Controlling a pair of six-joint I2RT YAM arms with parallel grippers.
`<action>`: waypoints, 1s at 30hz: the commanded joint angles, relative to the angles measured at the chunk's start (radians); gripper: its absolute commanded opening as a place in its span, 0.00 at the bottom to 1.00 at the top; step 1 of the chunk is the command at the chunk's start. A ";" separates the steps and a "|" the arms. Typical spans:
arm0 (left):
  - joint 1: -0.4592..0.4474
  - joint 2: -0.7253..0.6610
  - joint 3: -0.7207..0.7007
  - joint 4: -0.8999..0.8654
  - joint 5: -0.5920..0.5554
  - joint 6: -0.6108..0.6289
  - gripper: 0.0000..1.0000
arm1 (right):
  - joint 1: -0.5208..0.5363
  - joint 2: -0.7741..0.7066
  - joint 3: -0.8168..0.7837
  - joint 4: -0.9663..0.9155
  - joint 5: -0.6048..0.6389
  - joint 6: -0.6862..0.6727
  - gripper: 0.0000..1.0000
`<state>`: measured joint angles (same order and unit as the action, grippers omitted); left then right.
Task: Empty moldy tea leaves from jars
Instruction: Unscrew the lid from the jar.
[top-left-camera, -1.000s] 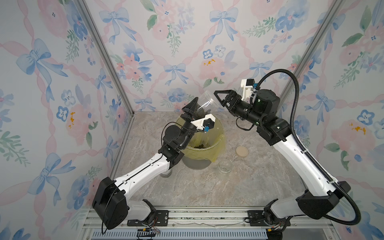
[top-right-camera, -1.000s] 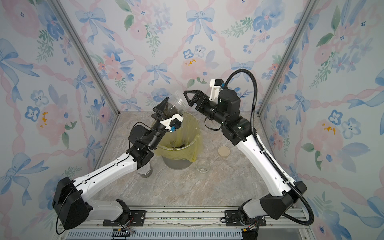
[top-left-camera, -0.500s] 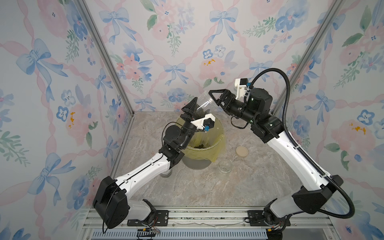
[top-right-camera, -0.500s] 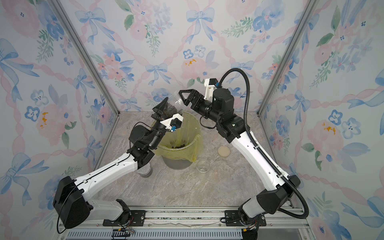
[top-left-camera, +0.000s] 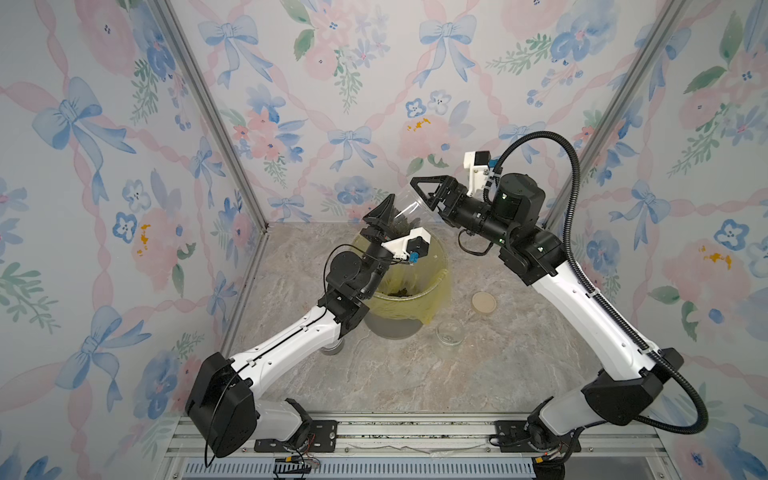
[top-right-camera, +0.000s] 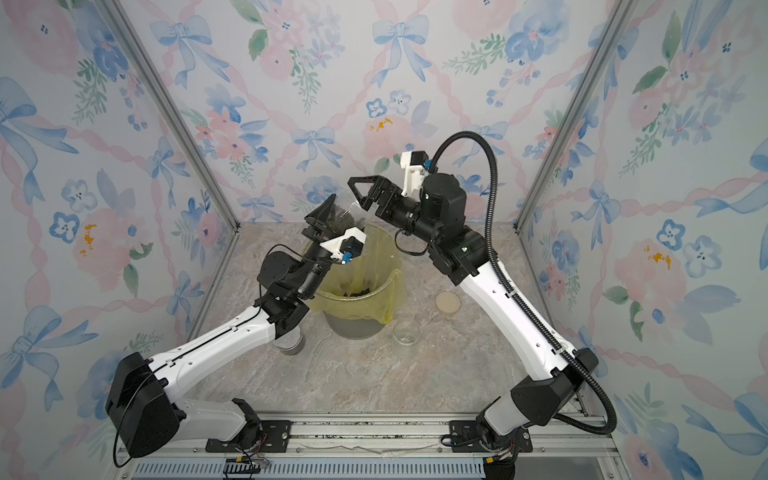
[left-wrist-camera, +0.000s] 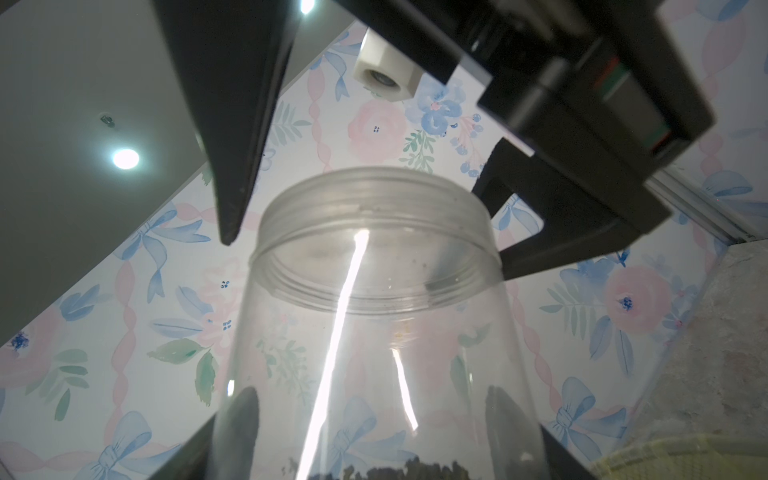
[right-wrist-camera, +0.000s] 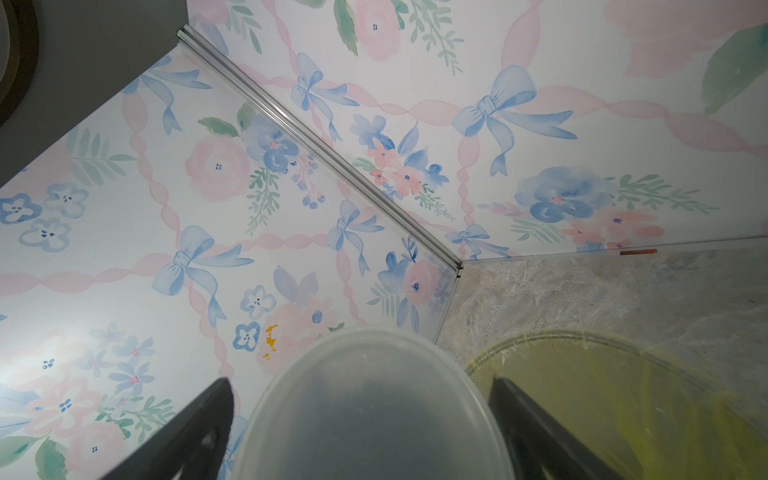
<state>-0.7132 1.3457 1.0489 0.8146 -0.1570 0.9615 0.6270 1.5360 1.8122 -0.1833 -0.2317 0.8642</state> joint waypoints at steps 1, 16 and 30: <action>-0.006 0.006 -0.001 0.041 0.005 -0.008 0.41 | 0.013 0.016 0.028 -0.005 -0.025 -0.021 0.97; -0.008 0.002 -0.011 0.041 0.002 -0.020 0.41 | 0.001 0.018 0.022 0.015 -0.038 -0.033 0.87; 0.002 -0.019 0.033 -0.071 0.092 -0.208 0.37 | -0.029 -0.016 -0.036 0.064 -0.112 -0.134 0.67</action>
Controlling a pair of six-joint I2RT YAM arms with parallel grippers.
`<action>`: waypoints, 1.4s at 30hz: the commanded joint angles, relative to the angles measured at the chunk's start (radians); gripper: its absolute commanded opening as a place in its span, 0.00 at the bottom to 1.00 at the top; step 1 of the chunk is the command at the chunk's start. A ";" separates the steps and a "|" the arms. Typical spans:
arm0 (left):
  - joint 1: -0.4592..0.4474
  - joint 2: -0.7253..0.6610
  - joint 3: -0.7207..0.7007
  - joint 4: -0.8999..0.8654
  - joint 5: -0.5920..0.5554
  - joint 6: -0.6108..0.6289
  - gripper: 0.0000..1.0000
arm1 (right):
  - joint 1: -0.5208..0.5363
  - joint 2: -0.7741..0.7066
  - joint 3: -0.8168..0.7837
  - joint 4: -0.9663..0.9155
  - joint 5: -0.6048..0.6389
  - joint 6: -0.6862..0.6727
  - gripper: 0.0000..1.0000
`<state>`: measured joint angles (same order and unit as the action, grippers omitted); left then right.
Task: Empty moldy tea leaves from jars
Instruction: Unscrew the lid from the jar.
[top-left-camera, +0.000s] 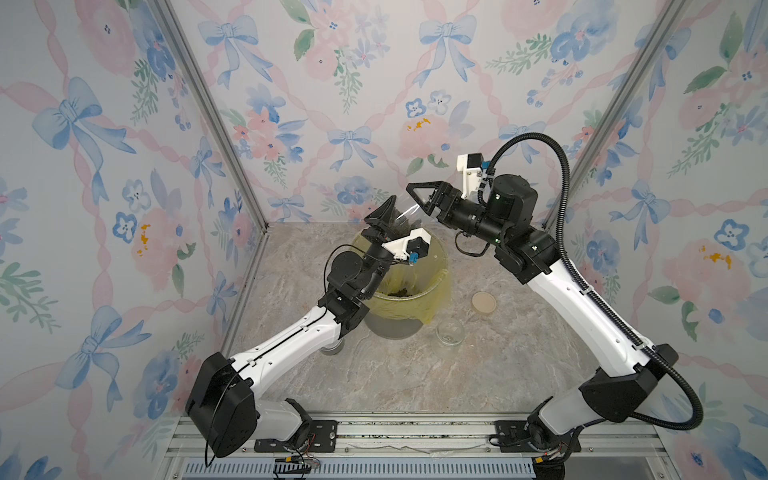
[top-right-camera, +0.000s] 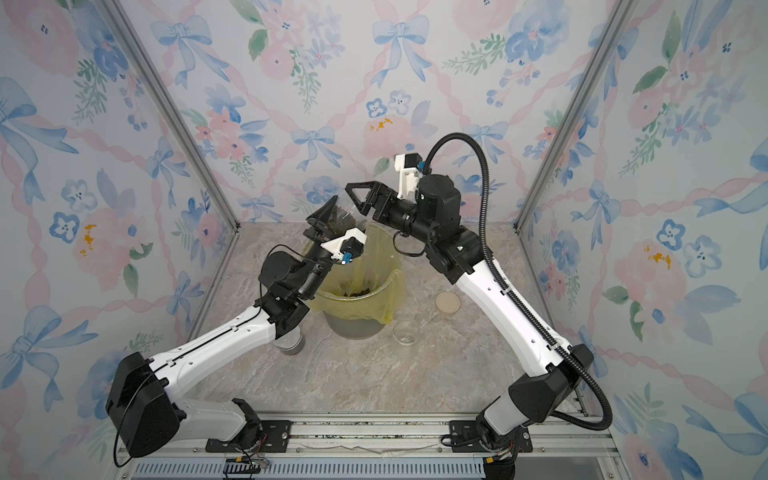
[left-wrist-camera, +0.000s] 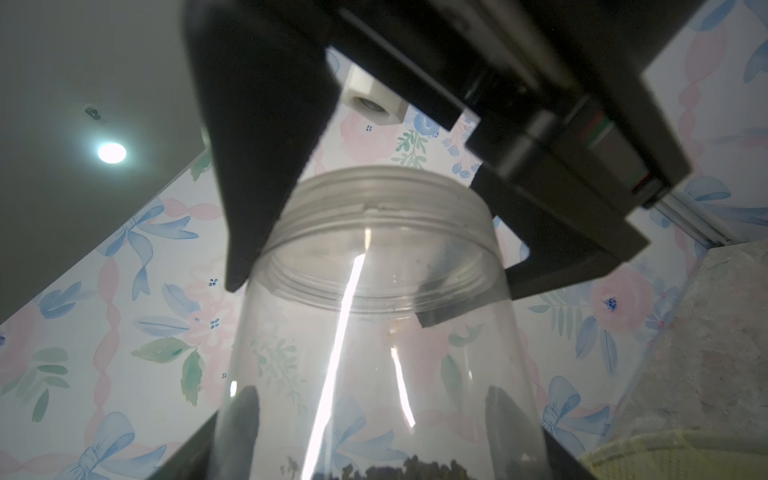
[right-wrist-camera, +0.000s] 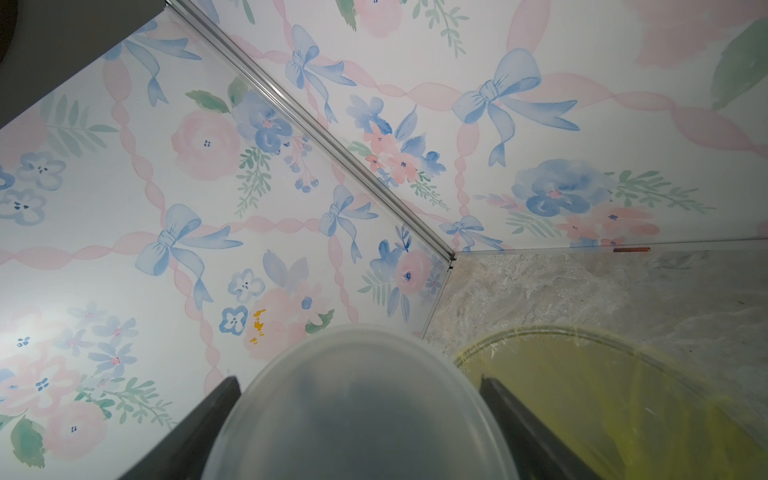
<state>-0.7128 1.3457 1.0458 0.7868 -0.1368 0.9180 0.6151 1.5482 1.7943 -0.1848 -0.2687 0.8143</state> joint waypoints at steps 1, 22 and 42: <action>0.009 -0.025 0.045 -0.063 0.096 -0.204 0.37 | -0.025 -0.031 -0.024 0.075 -0.090 -0.082 0.64; 0.139 -0.036 0.141 -0.144 0.392 -0.855 0.37 | -0.067 -0.037 -0.067 0.158 -0.237 -0.156 0.59; 0.262 0.013 0.161 -0.019 0.638 -1.251 0.37 | -0.156 -0.017 -0.083 0.295 -0.413 -0.174 0.62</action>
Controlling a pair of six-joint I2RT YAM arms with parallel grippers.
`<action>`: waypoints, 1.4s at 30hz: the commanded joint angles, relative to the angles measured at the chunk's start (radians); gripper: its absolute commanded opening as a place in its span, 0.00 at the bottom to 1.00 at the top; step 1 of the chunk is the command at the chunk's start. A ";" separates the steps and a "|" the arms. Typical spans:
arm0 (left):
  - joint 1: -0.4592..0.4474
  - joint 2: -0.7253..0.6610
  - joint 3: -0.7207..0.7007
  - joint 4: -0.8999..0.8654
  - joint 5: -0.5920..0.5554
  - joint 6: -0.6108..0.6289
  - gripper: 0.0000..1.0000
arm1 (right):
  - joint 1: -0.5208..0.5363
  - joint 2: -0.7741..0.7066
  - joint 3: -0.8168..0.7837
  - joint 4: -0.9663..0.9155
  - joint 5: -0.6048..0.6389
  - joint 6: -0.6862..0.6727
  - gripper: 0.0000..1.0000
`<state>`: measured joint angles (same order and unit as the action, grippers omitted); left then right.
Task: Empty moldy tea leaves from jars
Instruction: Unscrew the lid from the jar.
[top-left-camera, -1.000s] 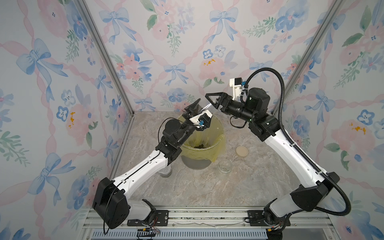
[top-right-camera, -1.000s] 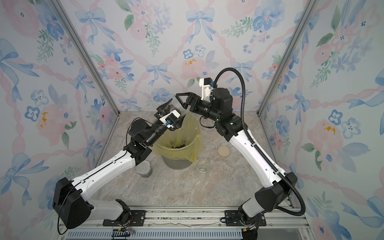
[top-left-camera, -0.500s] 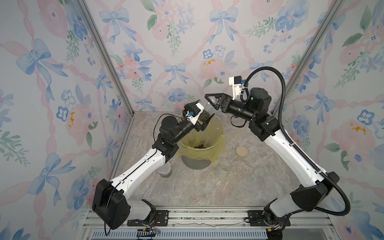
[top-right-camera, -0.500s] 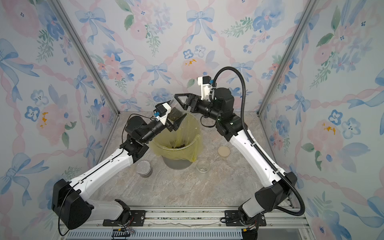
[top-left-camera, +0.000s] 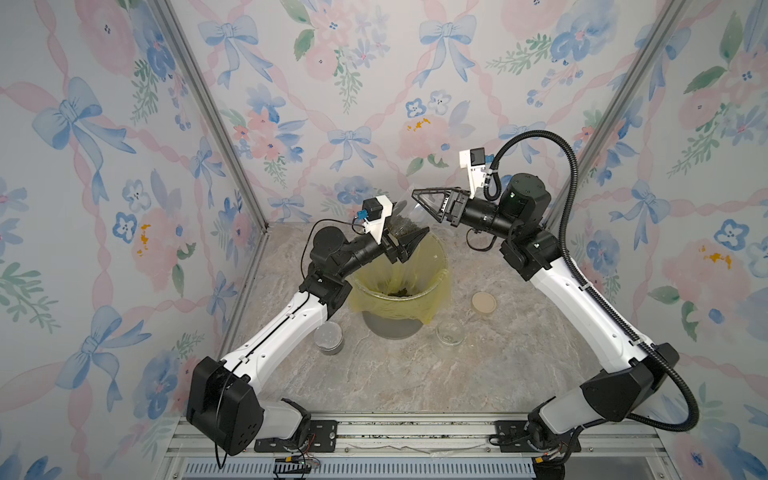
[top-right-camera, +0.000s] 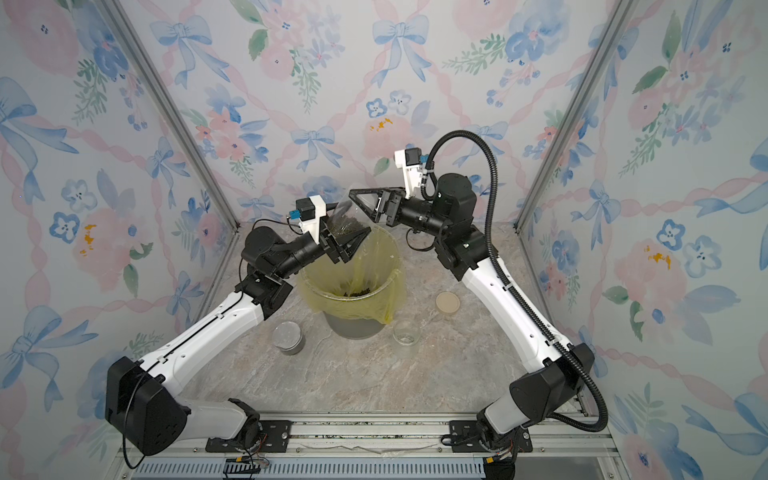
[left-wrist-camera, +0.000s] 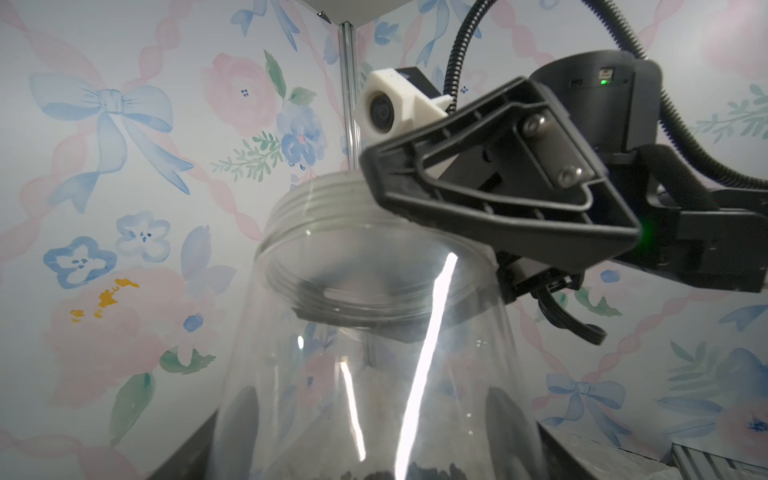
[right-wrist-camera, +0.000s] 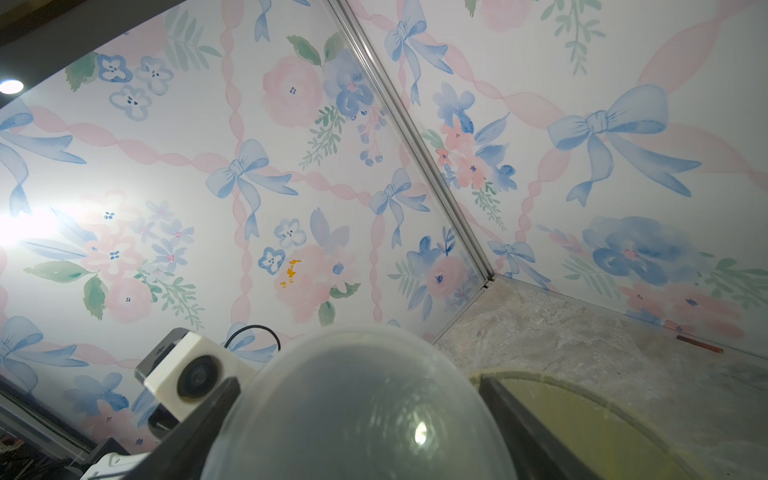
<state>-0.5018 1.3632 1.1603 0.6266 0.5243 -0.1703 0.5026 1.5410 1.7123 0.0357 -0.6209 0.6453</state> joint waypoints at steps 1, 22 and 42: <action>0.053 -0.003 0.048 0.142 -0.023 -0.166 0.36 | -0.046 -0.010 0.000 0.076 -0.063 -0.005 0.62; 0.055 -0.034 0.012 0.107 -0.109 -0.043 0.37 | -0.051 -0.008 0.032 0.022 -0.031 0.002 1.00; -0.006 -0.076 -0.021 0.038 -0.331 0.504 0.38 | -0.037 -0.148 -0.059 -0.155 0.241 0.062 0.96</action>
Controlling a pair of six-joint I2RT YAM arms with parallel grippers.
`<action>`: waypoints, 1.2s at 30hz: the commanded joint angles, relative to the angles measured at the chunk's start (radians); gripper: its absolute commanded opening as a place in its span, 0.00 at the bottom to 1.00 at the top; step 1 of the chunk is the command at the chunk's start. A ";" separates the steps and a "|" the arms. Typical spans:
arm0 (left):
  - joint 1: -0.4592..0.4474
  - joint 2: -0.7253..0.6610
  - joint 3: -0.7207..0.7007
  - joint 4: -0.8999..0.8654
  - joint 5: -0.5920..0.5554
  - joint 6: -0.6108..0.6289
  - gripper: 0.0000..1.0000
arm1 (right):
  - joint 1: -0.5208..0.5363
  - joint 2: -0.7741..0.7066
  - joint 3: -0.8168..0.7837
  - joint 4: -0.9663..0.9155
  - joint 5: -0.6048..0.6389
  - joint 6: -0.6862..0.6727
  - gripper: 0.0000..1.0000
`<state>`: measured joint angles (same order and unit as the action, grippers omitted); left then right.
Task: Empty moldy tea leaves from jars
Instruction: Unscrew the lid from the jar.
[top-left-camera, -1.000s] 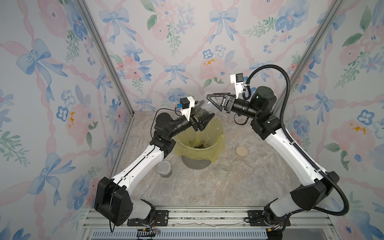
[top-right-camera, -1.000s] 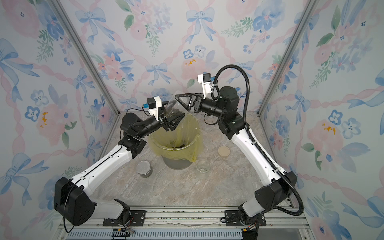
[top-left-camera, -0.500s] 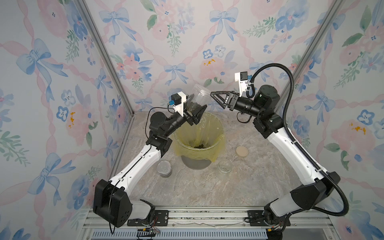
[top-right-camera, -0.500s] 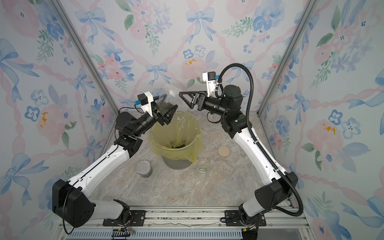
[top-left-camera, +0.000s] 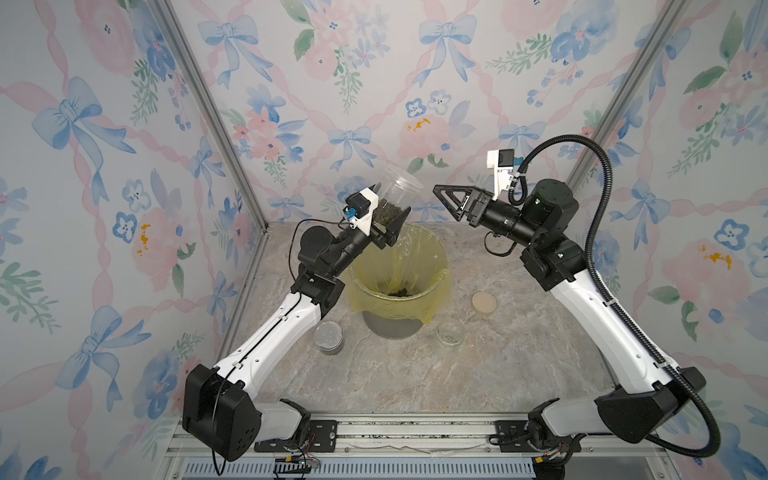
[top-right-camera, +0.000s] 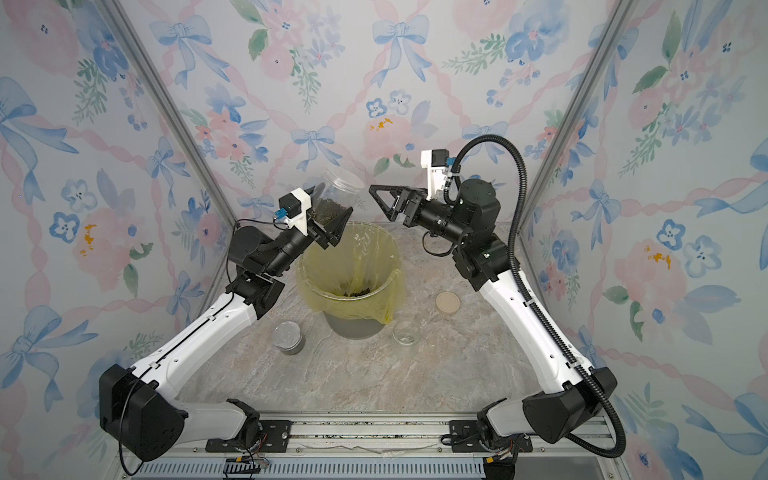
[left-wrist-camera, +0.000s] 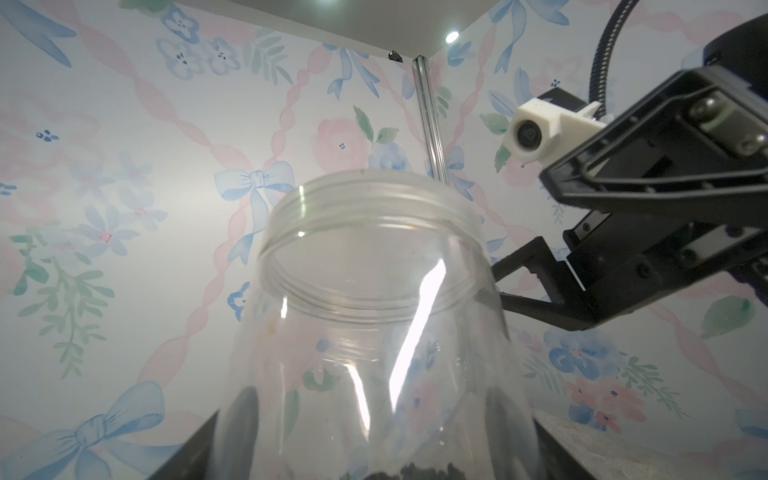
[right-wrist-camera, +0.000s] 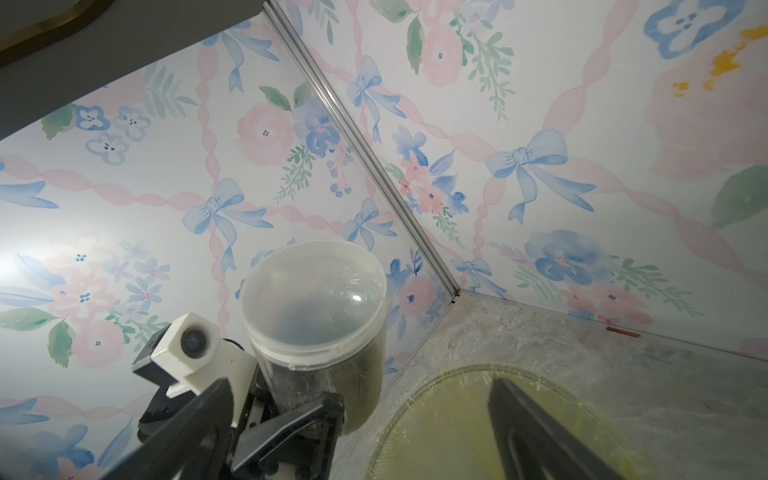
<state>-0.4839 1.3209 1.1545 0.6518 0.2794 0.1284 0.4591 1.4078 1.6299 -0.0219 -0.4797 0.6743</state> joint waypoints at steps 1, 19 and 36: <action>-0.036 -0.034 -0.020 0.012 -0.107 0.269 0.38 | 0.009 -0.014 0.033 -0.126 0.123 0.049 0.96; -0.179 0.011 -0.047 0.095 -0.401 0.892 0.38 | 0.090 0.060 0.134 -0.161 0.200 0.212 0.97; -0.209 0.021 -0.042 0.114 -0.415 0.941 0.38 | 0.127 0.163 0.252 -0.186 0.176 0.189 0.98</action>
<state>-0.6842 1.3392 1.0996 0.7166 -0.1230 1.0485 0.5896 1.5547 1.8542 -0.2218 -0.2836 0.8543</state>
